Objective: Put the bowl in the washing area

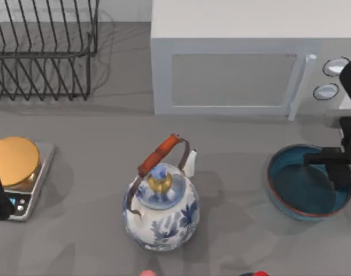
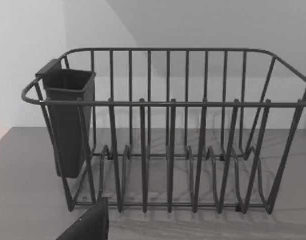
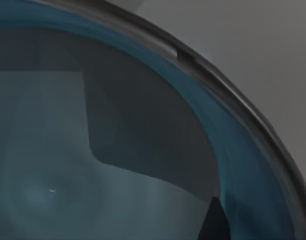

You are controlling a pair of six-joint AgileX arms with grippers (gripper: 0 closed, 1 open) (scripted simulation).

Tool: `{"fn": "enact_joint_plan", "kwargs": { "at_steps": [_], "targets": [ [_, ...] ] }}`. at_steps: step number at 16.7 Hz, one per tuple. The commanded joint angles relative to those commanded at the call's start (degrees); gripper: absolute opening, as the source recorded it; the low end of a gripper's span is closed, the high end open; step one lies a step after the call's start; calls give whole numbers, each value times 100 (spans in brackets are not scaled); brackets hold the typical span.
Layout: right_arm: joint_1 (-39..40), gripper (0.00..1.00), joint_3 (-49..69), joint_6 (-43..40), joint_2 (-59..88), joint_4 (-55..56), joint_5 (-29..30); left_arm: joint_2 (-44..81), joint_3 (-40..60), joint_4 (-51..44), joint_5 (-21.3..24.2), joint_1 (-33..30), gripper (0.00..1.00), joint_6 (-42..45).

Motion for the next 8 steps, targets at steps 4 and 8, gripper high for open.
{"fn": "enact_joint_plan", "kwargs": {
  "at_steps": [4, 8],
  "targets": [
    [0, 0, 0, 0, 0, 0, 0, 0, 0, 0, 0, 0, 100, 0],
    [0, 0, 0, 0, 0, 0, 0, 0, 0, 0, 0, 0, 100, 0]
  ]
}}
